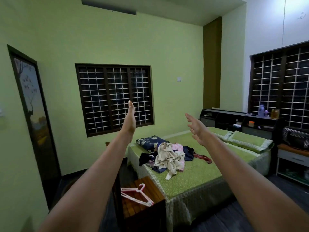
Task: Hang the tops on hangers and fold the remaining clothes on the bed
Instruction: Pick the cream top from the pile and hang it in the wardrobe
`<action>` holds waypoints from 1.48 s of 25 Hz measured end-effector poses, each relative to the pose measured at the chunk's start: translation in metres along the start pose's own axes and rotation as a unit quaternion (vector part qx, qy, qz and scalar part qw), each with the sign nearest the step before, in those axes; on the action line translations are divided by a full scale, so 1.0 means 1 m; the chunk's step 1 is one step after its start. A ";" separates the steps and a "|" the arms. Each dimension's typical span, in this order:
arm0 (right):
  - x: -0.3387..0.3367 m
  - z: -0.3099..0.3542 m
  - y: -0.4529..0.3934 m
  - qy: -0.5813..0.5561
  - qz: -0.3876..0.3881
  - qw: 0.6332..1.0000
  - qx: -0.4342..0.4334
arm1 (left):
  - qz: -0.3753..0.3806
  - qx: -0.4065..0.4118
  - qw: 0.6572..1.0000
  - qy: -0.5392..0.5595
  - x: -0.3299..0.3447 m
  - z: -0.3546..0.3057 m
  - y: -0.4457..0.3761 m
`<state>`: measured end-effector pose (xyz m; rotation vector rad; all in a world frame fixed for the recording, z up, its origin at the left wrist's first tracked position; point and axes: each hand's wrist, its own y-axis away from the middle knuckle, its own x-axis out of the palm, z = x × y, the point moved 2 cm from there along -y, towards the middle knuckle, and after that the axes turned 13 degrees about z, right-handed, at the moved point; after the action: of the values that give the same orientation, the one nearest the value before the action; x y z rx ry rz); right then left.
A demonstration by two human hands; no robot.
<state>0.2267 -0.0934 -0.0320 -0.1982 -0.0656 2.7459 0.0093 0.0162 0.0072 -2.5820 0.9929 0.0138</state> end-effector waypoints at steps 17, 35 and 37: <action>-0.172 -0.024 -0.387 0.006 0.018 1.000 -0.017 | -0.035 0.026 0.999 0.032 0.057 0.116 -0.416; -0.341 -0.070 -0.839 -0.026 0.076 0.996 -0.029 | -0.108 -0.006 0.993 -0.038 0.072 0.258 -0.828; -0.352 -0.085 -0.884 -0.028 0.102 0.994 -0.025 | -0.133 -0.017 0.990 -0.043 0.075 0.276 -0.858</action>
<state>0.8916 0.5915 -0.0057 -0.1496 -0.1374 2.9556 0.6558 0.6480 0.0298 -2.6996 0.6176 0.0733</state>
